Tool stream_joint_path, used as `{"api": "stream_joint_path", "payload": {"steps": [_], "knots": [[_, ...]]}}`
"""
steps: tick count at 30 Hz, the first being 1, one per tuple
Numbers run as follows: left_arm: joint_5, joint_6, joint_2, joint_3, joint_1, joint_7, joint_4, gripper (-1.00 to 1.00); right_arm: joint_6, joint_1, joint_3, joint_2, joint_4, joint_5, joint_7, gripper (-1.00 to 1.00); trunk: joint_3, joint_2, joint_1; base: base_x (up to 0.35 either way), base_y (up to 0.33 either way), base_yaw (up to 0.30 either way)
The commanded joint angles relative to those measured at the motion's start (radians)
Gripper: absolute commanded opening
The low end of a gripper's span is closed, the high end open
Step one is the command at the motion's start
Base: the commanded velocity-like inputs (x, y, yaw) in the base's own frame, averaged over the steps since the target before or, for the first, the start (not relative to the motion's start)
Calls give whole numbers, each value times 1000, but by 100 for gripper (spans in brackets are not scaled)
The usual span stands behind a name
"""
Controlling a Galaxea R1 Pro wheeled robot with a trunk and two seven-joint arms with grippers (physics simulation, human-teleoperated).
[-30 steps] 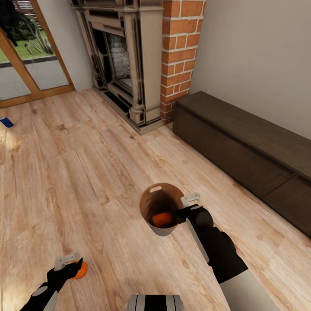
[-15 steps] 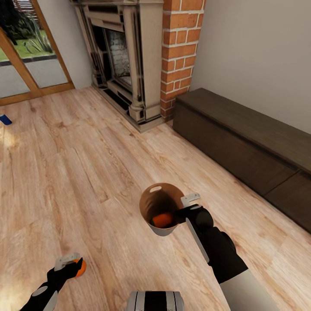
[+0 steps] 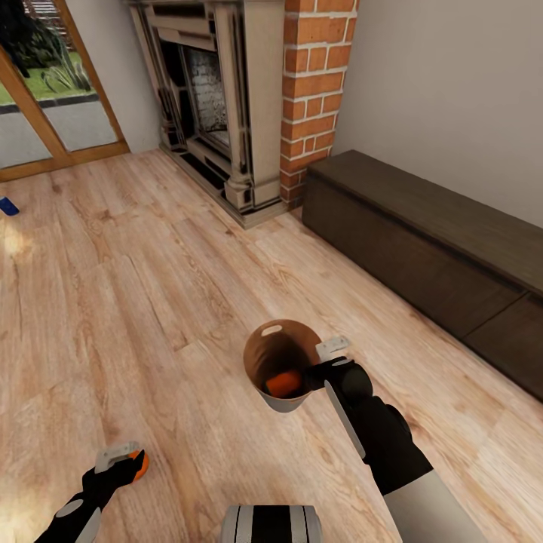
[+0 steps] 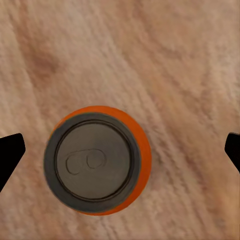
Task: Put the three can of soda from the living room inside the tash can in the kitchen.
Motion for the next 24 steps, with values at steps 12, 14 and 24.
{"api": "stream_joint_path", "payload": {"steps": [12, 14, 24], "knots": [[0, 0, 0, 0, 0, 0, 0, 100, -1, -1, 0, 0, 0, -8, 2, -100, -19, -42, 23, 0, 0, 0], [0, 0, 0, 0, 0, 0, 0, 100, -1, -1, 0, 0, 0, -8, 2, -100, -19, -42, 23, 0, 0, 0], [0, 0, 0, 0, 0, 0, 0, 100, -1, 0, 0, 0, 0, -8, 2, -100, -42, -44, 26, 0, 0, 0]]}}
